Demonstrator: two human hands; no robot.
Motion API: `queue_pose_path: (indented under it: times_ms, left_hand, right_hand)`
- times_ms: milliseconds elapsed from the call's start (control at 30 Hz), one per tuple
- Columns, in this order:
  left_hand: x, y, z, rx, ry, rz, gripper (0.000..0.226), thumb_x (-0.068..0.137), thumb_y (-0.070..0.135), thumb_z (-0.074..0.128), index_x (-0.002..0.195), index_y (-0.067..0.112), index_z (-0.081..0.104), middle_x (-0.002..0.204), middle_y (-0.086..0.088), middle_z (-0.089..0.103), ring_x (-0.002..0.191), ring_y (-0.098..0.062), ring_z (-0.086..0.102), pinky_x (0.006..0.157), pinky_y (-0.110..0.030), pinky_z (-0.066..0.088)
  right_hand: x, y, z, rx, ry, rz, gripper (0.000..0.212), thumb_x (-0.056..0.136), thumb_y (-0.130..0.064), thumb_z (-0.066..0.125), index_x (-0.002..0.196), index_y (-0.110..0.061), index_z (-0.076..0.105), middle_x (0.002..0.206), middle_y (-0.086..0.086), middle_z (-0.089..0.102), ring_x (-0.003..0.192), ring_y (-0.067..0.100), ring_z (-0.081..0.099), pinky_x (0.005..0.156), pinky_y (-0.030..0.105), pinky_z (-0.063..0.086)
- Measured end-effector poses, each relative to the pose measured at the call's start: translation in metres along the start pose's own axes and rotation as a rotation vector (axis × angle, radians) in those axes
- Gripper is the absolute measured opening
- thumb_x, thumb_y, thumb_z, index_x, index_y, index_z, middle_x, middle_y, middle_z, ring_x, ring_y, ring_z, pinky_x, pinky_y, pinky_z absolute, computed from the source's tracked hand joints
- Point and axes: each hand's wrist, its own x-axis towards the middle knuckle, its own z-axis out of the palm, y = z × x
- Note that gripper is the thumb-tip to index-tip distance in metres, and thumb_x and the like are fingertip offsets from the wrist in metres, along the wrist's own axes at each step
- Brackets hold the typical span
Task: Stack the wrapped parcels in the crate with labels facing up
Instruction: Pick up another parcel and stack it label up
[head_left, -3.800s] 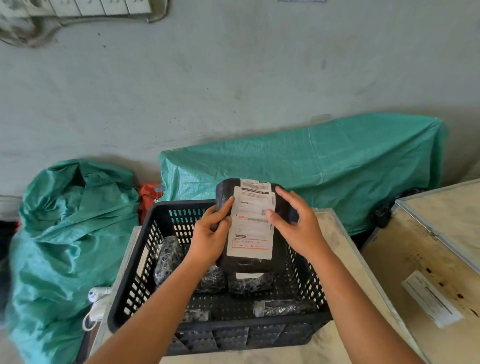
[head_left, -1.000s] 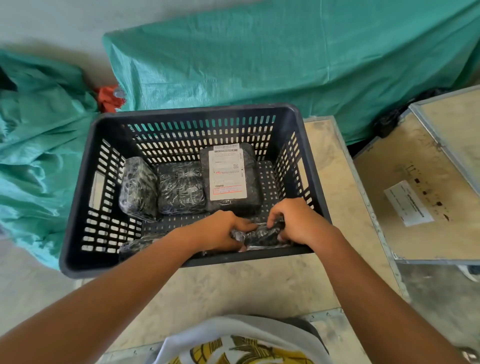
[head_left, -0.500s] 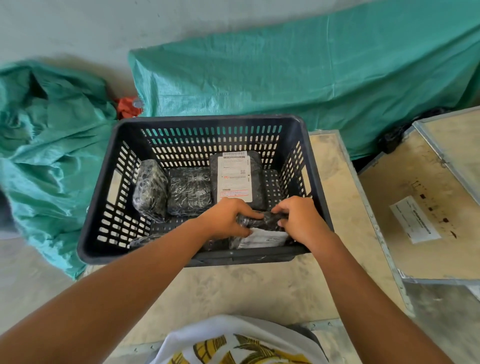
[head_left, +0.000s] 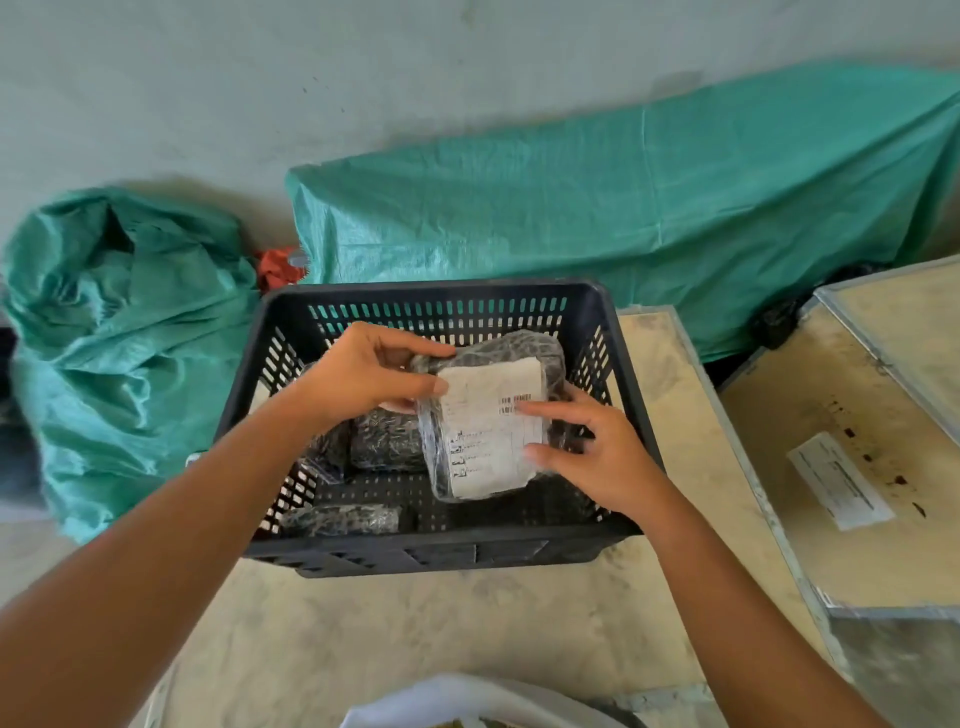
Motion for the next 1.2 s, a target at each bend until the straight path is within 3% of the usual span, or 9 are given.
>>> queue_pose_path:
  times_ms: [100, 333, 400, 567, 733, 867, 967, 1067, 1200]
  left_hand:
    - [0.000, 0.016, -0.012, -0.146, 0.062, 0.061, 0.050, 0.062, 0.031, 0.093, 0.110, 0.025, 0.079, 0.102, -0.012, 0.079, 0.095, -0.032, 0.076, 0.069, -0.044, 0.064]
    - [0.009, 0.033, -0.004, -0.100, 0.196, 0.281, 0.027, 0.087, 0.008, 0.075, 0.106, 0.027, 0.080, 0.120, 0.003, 0.074, 0.110, -0.004, 0.069, 0.084, -0.025, 0.060]
    - [0.013, 0.025, 0.002, 0.104, 0.186, 0.306, 0.041, 0.094, 0.012, 0.069, 0.122, 0.041, 0.069, 0.139, 0.015, 0.057, 0.126, 0.011, 0.051, 0.103, -0.020, 0.048]
    - [0.026, -0.018, 0.023, 0.354, 0.000, 0.045, 0.076, 0.096, 0.036, 0.065, 0.149, 0.064, 0.017, 0.170, 0.001, -0.002, 0.155, -0.019, -0.004, 0.120, -0.045, 0.029]
    - [0.051, -0.062, 0.034, 0.237, 0.022, -0.070, 0.081, 0.095, 0.020, 0.069, 0.153, 0.051, 0.024, 0.153, 0.005, 0.038, 0.133, -0.014, 0.044, 0.101, -0.015, 0.045]
    - [0.072, -0.086, 0.043, 0.203, 0.054, -0.121, 0.085, 0.093, 0.010, 0.069, 0.156, 0.042, 0.023, 0.154, -0.002, 0.034, 0.122, -0.017, 0.050, 0.067, -0.001, 0.049]
    - [0.084, -0.096, 0.048, 0.225, 0.058, -0.134, 0.093, 0.093, 0.007, 0.068, 0.159, 0.042, 0.011, 0.160, -0.005, 0.027, 0.121, -0.014, 0.049, 0.065, -0.001, 0.049]
    - [0.092, -0.104, 0.046, 0.351, -0.053, -0.174, 0.105, 0.095, 0.011, 0.066, 0.157, 0.044, -0.013, 0.168, -0.011, -0.002, 0.140, -0.027, 0.040, 0.082, -0.011, 0.052]
    - [0.102, -0.108, 0.047, 0.553, -0.163, -0.219, 0.104, 0.098, 0.017, 0.063, 0.156, 0.029, -0.022, 0.150, -0.007, -0.052, 0.152, -0.042, -0.006, 0.117, -0.043, 0.033]
  right_hand:
    - [0.007, -0.013, 0.003, 0.042, 0.056, -0.063, 0.050, 0.083, -0.012, 0.084, 0.121, -0.042, 0.074, 0.138, -0.010, 0.054, 0.125, -0.009, 0.052, 0.101, 0.012, 0.046]
    - [0.037, -0.026, -0.005, 0.038, 0.094, -0.124, 0.047, 0.091, -0.015, 0.077, 0.120, -0.051, 0.071, 0.133, -0.007, 0.056, 0.126, 0.001, 0.056, 0.111, 0.034, 0.047]
    - [0.046, -0.020, -0.006, 0.051, 0.089, -0.100, 0.049, 0.092, -0.016, 0.076, 0.124, -0.052, 0.069, 0.135, -0.010, 0.058, 0.128, 0.004, 0.056, 0.112, 0.039, 0.047]
    - [0.068, 0.002, -0.004, 0.139, 0.051, 0.015, 0.055, 0.093, -0.011, 0.074, 0.130, -0.051, 0.065, 0.140, -0.025, 0.056, 0.136, -0.001, 0.048, 0.112, 0.032, 0.045]
    - [0.095, 0.027, 0.002, 0.112, 0.002, 0.175, 0.062, 0.097, -0.005, 0.068, 0.146, -0.039, 0.052, 0.149, -0.014, 0.047, 0.120, -0.004, 0.053, 0.082, 0.003, 0.049]
    - [0.115, 0.044, 0.014, 0.020, -0.012, 0.262, 0.071, 0.100, -0.004, 0.062, 0.156, -0.039, 0.035, 0.159, -0.007, 0.040, 0.090, -0.005, 0.065, 0.084, 0.037, 0.061]
    - [0.128, 0.057, 0.020, -0.029, -0.026, 0.264, 0.080, 0.100, -0.004, 0.061, 0.158, -0.043, 0.024, 0.160, -0.003, 0.039, 0.107, 0.020, 0.069, 0.084, 0.041, 0.062]
    - [0.132, 0.072, 0.027, -0.200, -0.117, 0.280, 0.096, 0.095, -0.024, 0.071, 0.160, -0.046, 0.005, 0.166, 0.004, 0.019, 0.141, 0.027, 0.044, 0.105, 0.043, 0.052]
    - [0.135, 0.088, 0.040, -0.664, -0.228, 0.305, 0.109, 0.092, -0.062, 0.059, 0.159, -0.028, -0.021, 0.151, 0.010, -0.054, 0.147, 0.041, -0.031, 0.120, 0.064, 0.002]
